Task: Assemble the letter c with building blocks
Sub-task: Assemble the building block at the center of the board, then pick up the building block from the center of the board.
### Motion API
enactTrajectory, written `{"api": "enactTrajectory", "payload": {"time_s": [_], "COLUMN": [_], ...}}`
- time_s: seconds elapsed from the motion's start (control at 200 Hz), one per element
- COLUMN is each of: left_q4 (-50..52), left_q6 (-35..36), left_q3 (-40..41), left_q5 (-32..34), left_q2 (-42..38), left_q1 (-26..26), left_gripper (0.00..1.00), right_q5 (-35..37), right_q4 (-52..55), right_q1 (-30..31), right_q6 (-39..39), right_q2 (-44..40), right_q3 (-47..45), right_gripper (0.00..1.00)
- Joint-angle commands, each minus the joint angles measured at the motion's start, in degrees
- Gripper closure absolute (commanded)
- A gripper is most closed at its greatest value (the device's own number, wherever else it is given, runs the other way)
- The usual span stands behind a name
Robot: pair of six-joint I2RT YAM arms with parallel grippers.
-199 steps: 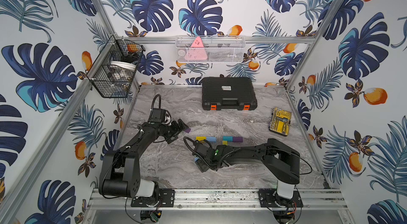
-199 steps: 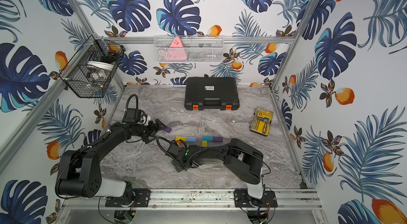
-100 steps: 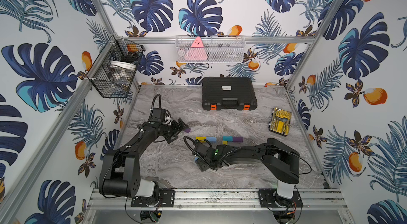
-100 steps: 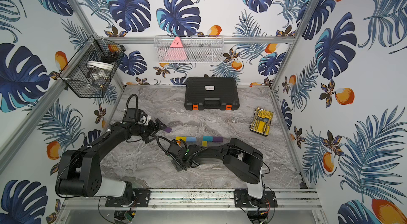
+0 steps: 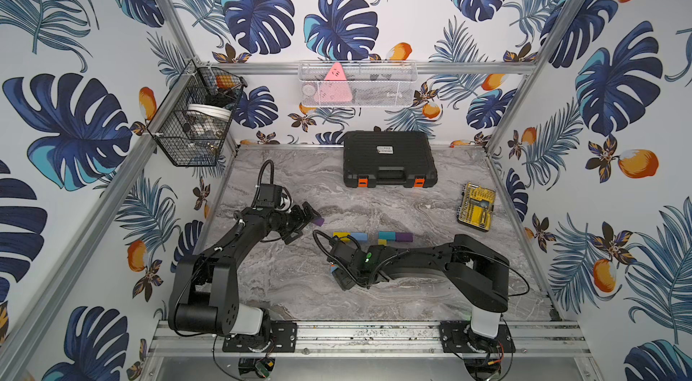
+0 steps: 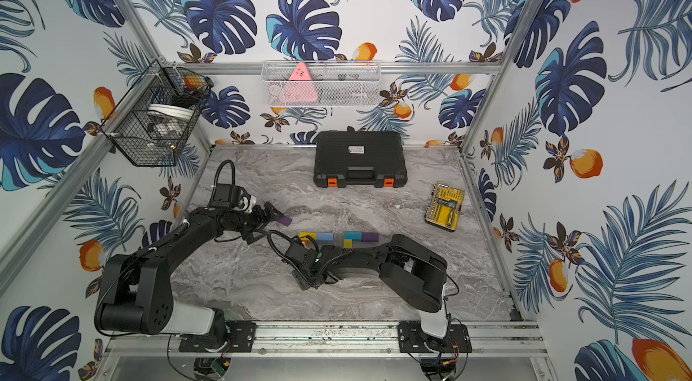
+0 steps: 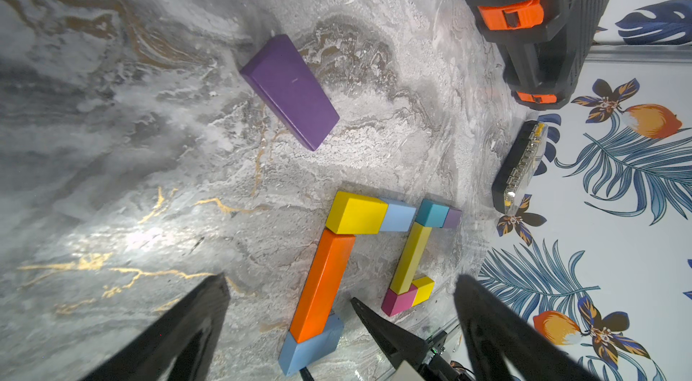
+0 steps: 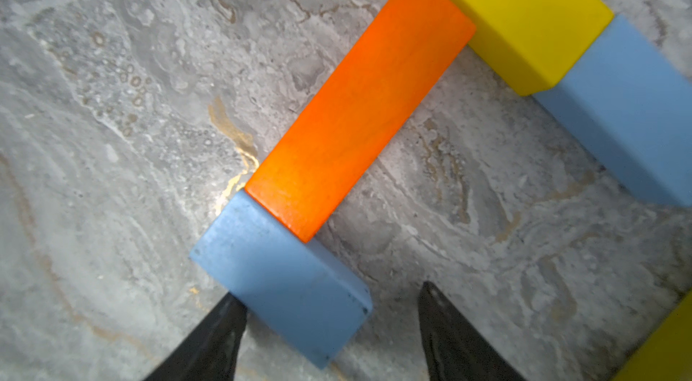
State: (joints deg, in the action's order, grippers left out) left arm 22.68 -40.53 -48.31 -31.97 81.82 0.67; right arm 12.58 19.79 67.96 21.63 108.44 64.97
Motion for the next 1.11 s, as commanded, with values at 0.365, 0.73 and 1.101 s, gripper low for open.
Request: {"api": "enactTrajectory", "payload": {"time_s": [0.365, 0.73, 1.101], "left_q4": [-0.35, -2.47, -3.23], "left_q6": [-0.16, -4.00, -7.66], "left_q3": [-0.11, -4.59, -10.37], "left_q5": [-0.58, -0.97, -2.63], "left_q2": [-0.11, 5.37, 10.90], "left_q1": [-0.14, -5.34, -12.11], "left_gripper": [0.01, 0.01, 0.01], "right_q5": [-2.45, -11.99, -17.70], "right_q4": [3.97, 1.89, 10.00], "right_q1": [-0.06, -11.35, -16.02], "right_q6": [0.60, 0.23, -12.36], "right_q2": [-1.30, -2.72, 18.98], "right_q3": [-0.24, 12.08, 37.89], "right_gripper": [0.25, 0.20, 0.20]}}
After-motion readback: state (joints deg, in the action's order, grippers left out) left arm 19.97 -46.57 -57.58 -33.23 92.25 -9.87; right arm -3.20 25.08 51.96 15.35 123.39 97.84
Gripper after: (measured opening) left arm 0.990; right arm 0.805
